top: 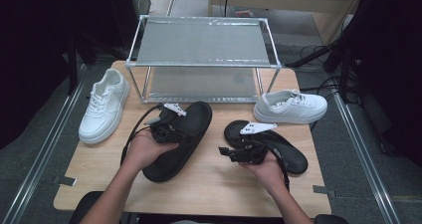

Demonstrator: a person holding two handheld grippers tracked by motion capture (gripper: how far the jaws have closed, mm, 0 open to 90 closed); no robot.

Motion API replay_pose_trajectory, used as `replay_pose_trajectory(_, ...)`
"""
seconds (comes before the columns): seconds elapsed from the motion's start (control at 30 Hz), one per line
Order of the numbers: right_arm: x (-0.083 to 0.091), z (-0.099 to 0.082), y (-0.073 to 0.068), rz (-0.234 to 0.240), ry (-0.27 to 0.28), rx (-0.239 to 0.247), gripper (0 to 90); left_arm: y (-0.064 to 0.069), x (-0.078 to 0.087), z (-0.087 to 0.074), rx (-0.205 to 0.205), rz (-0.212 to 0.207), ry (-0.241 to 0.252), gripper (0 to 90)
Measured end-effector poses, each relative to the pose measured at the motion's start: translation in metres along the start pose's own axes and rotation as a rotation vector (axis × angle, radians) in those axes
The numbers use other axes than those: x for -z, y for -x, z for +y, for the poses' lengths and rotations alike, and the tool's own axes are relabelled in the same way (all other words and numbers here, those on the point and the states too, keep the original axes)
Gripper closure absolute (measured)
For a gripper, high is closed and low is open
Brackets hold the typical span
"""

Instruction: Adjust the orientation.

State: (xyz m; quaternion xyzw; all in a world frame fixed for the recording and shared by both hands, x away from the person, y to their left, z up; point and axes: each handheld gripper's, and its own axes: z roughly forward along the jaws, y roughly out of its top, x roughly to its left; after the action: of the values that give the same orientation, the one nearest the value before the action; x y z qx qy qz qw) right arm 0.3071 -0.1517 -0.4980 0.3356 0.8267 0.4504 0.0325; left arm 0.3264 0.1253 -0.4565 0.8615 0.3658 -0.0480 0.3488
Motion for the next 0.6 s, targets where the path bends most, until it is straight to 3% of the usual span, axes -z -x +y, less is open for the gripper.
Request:
replay_pose_trajectory(0.13, -0.004, 0.000, 0.000, -0.003, -0.010, 0.010, 38.6, -0.003, -0.019, -0.002, -0.004, 0.031, -0.034, 83.8)
replay_pose_trajectory(0.23, -0.007, 0.001, 0.000, -0.005, -0.017, 0.018, 38.8, -0.007, -0.030, -0.006, 0.012, 0.019, -0.045, 83.5)
replay_pose_trajectory(0.3, -0.009, 0.001, 0.000, -0.011, -0.019, 0.018, 39.5, -0.009, -0.036, -0.007, 0.009, 0.033, -0.059, 82.8)
replay_pose_trajectory(0.53, -0.012, 0.001, -0.002, 0.000, -0.022, 0.017, 41.0, -0.014, -0.037, -0.010, 0.014, 0.022, -0.020, 81.1)
replay_pose_trajectory(0.6, -0.012, 0.003, 0.000, 0.001, -0.003, 0.009, 42.5, -0.015, -0.036, -0.010, 0.003, 0.026, -0.021, 75.5)
